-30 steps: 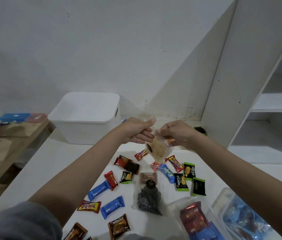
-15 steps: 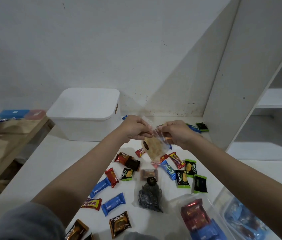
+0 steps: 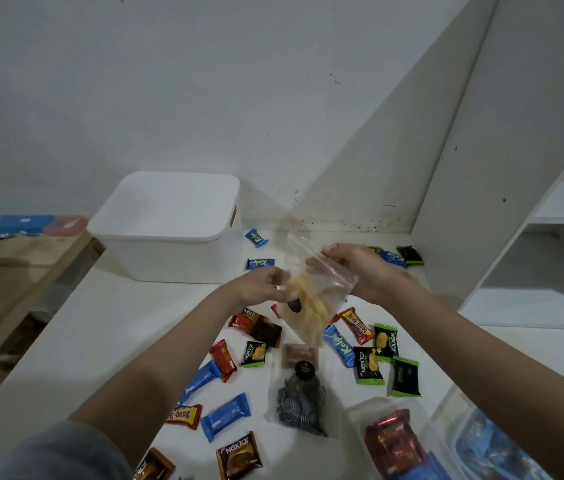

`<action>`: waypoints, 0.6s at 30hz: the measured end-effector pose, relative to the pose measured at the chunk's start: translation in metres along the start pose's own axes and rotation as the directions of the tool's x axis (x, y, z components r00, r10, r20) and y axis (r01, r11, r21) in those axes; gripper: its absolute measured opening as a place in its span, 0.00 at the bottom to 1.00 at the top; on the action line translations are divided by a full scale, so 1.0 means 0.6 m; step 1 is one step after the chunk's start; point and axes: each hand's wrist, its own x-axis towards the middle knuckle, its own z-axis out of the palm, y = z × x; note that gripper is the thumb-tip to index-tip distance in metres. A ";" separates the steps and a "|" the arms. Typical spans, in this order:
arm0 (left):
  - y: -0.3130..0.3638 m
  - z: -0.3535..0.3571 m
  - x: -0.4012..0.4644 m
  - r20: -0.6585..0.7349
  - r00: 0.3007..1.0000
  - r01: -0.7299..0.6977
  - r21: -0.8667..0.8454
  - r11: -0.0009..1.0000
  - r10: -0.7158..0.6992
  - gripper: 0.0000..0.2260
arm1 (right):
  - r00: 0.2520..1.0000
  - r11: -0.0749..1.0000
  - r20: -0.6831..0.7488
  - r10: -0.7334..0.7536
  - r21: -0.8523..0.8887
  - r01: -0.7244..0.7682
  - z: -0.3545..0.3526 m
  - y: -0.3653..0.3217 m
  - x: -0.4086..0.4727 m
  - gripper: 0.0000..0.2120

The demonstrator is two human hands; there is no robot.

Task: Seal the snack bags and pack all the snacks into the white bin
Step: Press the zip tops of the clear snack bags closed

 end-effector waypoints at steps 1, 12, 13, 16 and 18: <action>-0.009 0.002 0.006 -0.009 1.000 -0.016 0.004 1.000 0.016 0.25 | 1.000 1.000 0.002 0.018 0.003 -0.018 -0.003 0.003 0.006 0.08; -0.085 0.000 0.113 -0.371 0.922 0.074 -0.106 0.992 -0.108 0.16 | 0.964 0.972 -0.142 0.224 0.110 -0.209 -0.037 0.108 0.116 0.28; -0.093 0.000 0.128 -0.407 0.904 0.103 -0.092 0.990 -0.131 0.16 | 0.959 0.974 -0.172 0.225 0.018 -0.225 -0.029 0.116 0.125 0.22; -0.109 -0.002 0.167 -0.471 0.857 0.204 -0.064 0.977 -0.210 0.16 | 0.953 0.972 -0.254 0.165 -0.123 -0.201 -0.012 0.143 0.165 0.20; -0.115 -0.006 0.190 -0.496 0.836 0.253 -0.032 0.967 -0.235 0.17 | 0.949 0.966 -0.260 0.176 -0.139 -0.218 -0.004 0.156 0.198 0.27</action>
